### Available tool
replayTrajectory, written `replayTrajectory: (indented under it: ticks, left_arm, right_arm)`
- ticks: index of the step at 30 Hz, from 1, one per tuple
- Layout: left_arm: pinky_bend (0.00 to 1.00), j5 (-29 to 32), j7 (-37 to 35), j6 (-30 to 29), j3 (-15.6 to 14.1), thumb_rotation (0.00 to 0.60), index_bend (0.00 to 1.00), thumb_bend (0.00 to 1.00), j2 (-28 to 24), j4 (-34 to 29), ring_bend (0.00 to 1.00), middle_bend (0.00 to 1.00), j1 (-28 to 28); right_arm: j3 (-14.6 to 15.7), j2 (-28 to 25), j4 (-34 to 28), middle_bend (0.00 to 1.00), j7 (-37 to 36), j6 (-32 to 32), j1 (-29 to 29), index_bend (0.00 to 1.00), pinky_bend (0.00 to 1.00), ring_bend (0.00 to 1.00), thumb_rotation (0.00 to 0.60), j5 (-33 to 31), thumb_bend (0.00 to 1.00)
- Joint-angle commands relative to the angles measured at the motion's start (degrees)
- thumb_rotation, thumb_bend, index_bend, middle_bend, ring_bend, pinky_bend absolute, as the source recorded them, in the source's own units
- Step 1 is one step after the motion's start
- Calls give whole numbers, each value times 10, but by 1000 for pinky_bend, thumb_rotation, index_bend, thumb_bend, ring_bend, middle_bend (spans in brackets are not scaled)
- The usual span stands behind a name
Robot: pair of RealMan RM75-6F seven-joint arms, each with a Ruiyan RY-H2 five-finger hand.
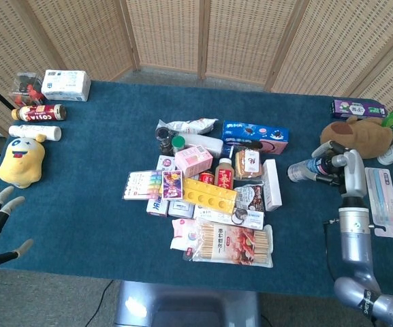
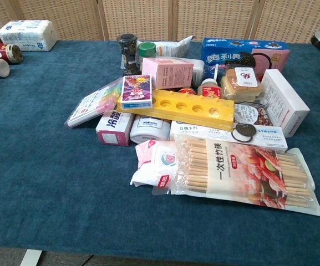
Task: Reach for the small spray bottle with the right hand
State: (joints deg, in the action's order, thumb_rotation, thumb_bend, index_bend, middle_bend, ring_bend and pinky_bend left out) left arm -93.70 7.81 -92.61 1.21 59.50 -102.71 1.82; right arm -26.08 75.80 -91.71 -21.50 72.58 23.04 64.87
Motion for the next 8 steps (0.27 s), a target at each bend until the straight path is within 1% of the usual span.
replayTrajectory:
  ticks: [1,8]
  left_arm:
    - [0,-1,-5,-3,1,554,199,186,0,4,17,129,-1]
    - [0,-5,-17,-3,0,556,200,188,6,14,18,130,0]
  right_arm:
    - [-8,-18,-39,1000,14,21,-10,703,823,1000,600,2,52]
    - [0,-26,-66,1000,33,31,-18,705,823,1000,600,0,53]
